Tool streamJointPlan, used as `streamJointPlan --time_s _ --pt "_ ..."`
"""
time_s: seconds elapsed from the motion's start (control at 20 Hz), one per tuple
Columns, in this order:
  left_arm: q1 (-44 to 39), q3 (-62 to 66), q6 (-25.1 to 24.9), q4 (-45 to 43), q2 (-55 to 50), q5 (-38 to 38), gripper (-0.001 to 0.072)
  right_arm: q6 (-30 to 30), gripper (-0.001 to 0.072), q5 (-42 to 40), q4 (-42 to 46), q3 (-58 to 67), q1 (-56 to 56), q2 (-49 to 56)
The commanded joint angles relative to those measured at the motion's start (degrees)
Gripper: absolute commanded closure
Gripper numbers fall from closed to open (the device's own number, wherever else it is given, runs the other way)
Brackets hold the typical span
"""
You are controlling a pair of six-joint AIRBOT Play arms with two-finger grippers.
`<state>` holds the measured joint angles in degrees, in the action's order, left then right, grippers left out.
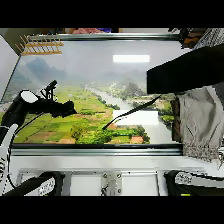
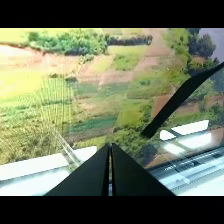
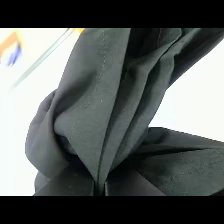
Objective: Fold the clothes and pants, and hang the long-sleeved shirts on hangers.
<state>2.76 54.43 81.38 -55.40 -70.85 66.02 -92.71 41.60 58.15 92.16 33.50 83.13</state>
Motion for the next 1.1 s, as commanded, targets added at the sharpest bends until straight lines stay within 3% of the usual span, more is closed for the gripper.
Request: streamJointPlan --time_s 0.0,0.15,0.25,0.5,0.65,1.05 --pt "-0.04 0.0 0.04 0.02 0.02 0.39 0.069 -7.78 0.0704 -3.02 5.38 0.92 5.46 0.26" --pt "-0.04 -0.02 0.04 0.07 0.02 0.42 0.0689 -18.36 0.0704 0.96 14.19 0.92 8.02 -1.49" --pt "-0.24 -0.02 0.04 0.07 0.02 0.39 0.0689 -22.27 0.0704 7.08 22.18 0.92 7.76 -4.13" --pt "-4.33 -0.02 0.0 -0.09 0.02 0.13 0.0689 -22.56 0.0704 24.7 34.36 -1.4 5.81 -12.98" --pt "-8.39 -0.02 -0.02 -0.17 0.02 -0.31 0.0689 -21.75 0.0703 30.36 38.82 -8.7 3.23 -20.46" --pt "-13.25 -0.02 -0.07 -0.55 0.02 0.02 0.0689 -21.73 0.0702 41.22 38.95 -33.0 -0.5 -39.45"
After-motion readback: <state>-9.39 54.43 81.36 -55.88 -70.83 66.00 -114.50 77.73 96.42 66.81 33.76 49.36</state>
